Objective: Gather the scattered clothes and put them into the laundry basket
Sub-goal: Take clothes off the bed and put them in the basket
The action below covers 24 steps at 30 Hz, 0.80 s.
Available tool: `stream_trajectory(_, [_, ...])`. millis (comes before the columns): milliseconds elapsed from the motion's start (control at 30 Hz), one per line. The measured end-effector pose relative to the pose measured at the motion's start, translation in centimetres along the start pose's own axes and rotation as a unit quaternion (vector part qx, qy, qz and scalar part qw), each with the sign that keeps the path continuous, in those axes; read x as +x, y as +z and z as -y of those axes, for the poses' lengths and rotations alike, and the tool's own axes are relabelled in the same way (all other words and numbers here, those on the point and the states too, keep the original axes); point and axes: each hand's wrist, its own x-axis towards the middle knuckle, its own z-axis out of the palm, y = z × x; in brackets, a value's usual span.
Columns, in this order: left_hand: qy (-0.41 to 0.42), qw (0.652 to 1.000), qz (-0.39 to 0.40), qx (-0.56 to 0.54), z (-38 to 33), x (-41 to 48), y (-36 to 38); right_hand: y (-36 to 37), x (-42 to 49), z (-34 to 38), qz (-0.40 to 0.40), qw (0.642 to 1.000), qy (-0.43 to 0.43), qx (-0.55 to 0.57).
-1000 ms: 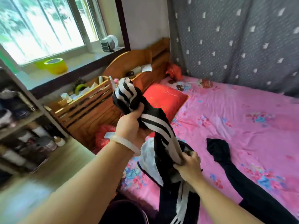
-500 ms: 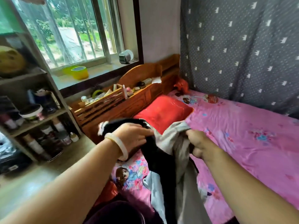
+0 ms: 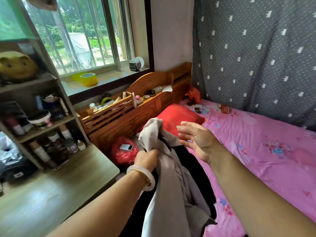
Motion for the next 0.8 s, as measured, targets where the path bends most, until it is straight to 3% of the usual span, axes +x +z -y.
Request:
stream_trajectory(100, [-0.061,0.993,0.000,-0.099,-0.4,0.9,-1.4,-1.9,-1.1,-1.5,-0.007,0.980,-0.009,-0.200])
stream_trajectory(233, [-0.095,0.968,0.017,-0.232,-2.0,0.4,-2.3,-3.1,-3.3,-4.7,0.159,0.891,0.120,-0.407])
stream_trajectory(300, [-0.116,0.952,0.034,-0.283,-2.3,0.2,-2.2,-2.3,-3.8,-6.4,0.161,0.870,0.050,-0.463])
stream_trajectory(367, [-0.126,0.937,0.066,-0.318,-2.4,0.0,-2.0,-1.2,-4.1,-7.6,0.164,0.884,-0.042,-0.435])
stream_trajectory(467, [-0.130,0.919,0.095,-0.359,-2.3,0.1,-2.0,-0.1,-4.1,-8.7,0.155,0.914,-0.090,-0.364])
stream_trajectory(633, [-0.152,0.896,0.097,-0.406,-0.4,2.0,-3.2,-1.6,-3.3,-8.0,0.091,0.962,-0.089,-0.242])
stream_trajectory(800, [-0.166,0.902,0.100,-0.385,1.7,1.8,-3.8,-2.5,-3.3,-7.6,0.177,0.968,-0.043,-0.171])
